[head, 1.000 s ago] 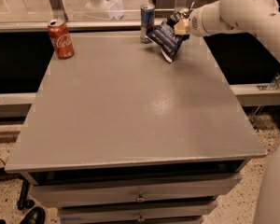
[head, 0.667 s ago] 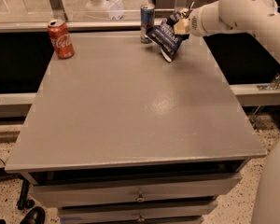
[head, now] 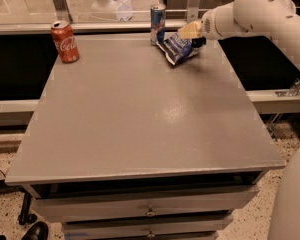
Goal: Move blue chip bag near redbull can
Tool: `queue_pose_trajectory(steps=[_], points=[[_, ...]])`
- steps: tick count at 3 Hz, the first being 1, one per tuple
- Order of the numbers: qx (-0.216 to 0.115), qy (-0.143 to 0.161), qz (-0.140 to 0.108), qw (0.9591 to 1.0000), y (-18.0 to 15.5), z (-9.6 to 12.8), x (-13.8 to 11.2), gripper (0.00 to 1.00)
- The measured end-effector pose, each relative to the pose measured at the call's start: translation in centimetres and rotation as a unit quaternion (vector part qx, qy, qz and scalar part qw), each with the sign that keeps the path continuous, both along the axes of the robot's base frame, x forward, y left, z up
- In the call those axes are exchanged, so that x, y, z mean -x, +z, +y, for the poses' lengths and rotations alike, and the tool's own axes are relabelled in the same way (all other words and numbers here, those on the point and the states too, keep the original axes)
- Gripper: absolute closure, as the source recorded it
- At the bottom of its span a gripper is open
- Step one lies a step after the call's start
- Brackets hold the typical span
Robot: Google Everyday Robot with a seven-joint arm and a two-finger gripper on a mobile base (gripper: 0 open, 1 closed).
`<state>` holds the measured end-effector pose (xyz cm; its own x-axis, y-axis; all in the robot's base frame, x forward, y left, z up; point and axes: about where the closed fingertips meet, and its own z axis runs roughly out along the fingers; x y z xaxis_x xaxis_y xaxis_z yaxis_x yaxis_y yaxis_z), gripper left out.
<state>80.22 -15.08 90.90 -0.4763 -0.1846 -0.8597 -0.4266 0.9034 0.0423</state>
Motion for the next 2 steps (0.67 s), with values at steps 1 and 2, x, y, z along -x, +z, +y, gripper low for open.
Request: queue_pose_trajectory(steps=[1, 2], points=[[0.000, 0.005, 0.001, 1.0000, -0.01, 0.23, 0.23, 0.00], [-0.003, 0.012, -0.008, 0.9999, 0.86, 0.49, 1.10, 0.00]])
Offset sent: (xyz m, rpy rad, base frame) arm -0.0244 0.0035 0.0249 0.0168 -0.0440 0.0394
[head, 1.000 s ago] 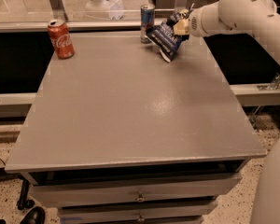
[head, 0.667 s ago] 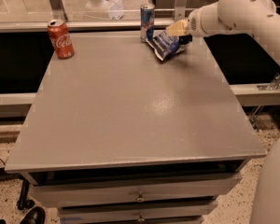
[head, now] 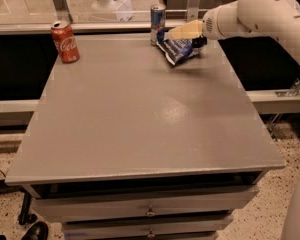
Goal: Move blue chip bag near redbull can
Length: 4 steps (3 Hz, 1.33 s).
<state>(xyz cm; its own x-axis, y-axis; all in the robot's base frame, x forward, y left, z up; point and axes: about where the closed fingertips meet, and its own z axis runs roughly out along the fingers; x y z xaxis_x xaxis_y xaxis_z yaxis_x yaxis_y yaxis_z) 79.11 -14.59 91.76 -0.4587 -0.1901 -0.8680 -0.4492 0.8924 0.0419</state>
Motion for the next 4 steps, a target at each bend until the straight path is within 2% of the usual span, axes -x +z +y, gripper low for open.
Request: queue_pose_trajectory(steps=[1, 2, 3, 4], points=[[-0.007, 0.018, -0.014, 0.9997, 1.6, 0.6, 2.6, 0.00], [-0.012, 0.041, -0.022, 0.9988, 2.7, 0.9, 6.9, 0.00], [-0.032, 0.067, -0.027, 0.9968, 2.4, 0.6, 11.9, 0.00], [-0.078, 0.116, -0.026, 0.9899, 1.6, 1.2, 16.5, 0.00]])
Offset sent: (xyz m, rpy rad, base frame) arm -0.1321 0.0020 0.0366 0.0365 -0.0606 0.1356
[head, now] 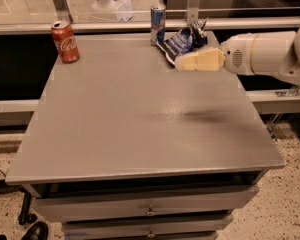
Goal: Move blue chip bag near redbull can
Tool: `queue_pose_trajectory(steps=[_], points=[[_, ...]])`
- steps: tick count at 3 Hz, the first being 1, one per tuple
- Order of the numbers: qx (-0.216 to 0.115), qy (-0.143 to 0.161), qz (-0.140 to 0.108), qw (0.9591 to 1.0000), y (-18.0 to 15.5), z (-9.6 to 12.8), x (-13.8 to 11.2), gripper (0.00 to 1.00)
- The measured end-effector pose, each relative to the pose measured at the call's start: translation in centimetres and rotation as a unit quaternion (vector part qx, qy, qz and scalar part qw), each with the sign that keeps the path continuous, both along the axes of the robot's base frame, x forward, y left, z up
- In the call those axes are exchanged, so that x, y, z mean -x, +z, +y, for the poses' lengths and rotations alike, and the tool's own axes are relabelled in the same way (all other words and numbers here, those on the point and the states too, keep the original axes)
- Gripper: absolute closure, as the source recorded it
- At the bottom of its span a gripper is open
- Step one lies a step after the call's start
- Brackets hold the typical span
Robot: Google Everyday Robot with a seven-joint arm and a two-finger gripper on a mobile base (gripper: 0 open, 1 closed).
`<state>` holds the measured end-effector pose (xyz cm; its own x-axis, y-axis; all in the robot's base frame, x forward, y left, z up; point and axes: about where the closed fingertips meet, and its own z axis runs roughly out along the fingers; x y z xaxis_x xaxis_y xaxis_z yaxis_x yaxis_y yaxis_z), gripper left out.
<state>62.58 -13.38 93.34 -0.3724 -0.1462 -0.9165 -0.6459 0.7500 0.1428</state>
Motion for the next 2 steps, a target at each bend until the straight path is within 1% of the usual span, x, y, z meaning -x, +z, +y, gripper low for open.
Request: queue_pose_trajectory(steps=[1, 2], points=[[-0.004, 0.003, -0.029, 0.9996, 1.48, -1.50, 1.93, 0.00], [-0.001, 0.002, -0.029, 0.9996, 1.38, -1.66, 1.89, 0.00]])
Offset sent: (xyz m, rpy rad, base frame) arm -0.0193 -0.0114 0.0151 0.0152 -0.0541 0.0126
